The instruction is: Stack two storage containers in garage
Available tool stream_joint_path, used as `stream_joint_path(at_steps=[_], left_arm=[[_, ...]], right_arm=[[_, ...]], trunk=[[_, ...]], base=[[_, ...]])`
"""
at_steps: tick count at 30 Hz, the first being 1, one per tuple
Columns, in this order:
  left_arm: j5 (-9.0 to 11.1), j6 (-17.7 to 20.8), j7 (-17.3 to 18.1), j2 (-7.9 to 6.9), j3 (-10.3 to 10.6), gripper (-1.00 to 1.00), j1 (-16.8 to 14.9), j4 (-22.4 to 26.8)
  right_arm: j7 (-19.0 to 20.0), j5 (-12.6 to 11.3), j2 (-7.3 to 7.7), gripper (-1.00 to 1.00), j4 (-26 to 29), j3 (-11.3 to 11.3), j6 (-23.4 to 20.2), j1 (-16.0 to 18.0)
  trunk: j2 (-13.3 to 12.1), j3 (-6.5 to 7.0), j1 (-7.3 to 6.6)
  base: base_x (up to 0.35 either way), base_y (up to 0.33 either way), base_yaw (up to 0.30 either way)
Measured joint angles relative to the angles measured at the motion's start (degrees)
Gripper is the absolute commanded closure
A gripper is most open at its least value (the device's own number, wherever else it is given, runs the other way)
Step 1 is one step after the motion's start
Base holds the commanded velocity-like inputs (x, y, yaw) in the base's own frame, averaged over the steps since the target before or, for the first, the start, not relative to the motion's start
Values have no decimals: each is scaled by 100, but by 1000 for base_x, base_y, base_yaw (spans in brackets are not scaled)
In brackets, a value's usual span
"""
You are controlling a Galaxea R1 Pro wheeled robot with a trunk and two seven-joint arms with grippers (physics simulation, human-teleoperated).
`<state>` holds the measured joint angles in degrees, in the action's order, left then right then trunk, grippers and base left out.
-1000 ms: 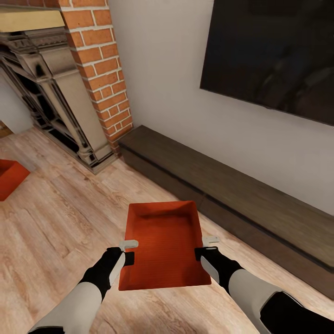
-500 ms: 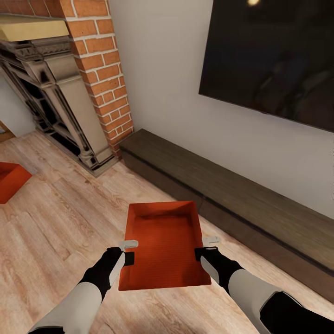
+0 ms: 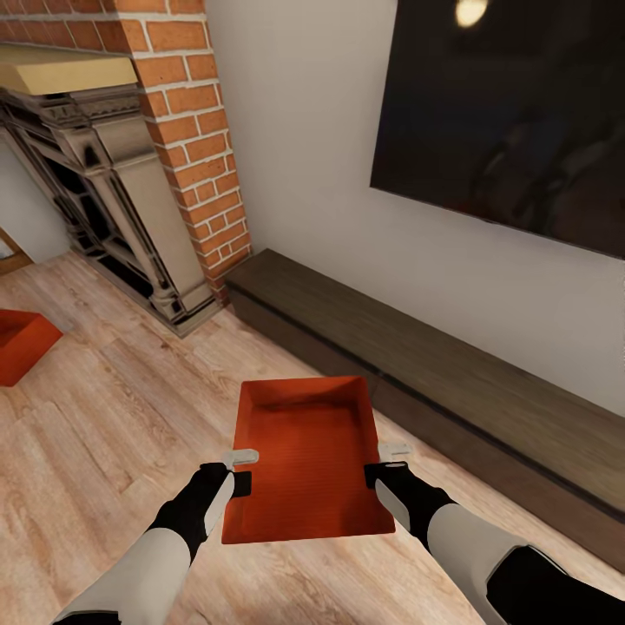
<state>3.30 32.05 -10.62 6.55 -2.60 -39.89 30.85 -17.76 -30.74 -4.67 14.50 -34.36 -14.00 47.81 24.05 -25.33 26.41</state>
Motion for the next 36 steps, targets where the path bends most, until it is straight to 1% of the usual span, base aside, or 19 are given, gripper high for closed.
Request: stream_joint_path(at_steps=[3,36], left_arm=[[1,0,0,0,0,100,0,0],[-2,8,0,-1,1,100,0,8]], right_arm=[[1,-1,0,100,-1,-2,0,2],[-1,-5,0,100,3,0,0,-1]], trunk=[[-121,82,-66],[-123,385,-66]], base=[[0,0,0],[0,0,0]])
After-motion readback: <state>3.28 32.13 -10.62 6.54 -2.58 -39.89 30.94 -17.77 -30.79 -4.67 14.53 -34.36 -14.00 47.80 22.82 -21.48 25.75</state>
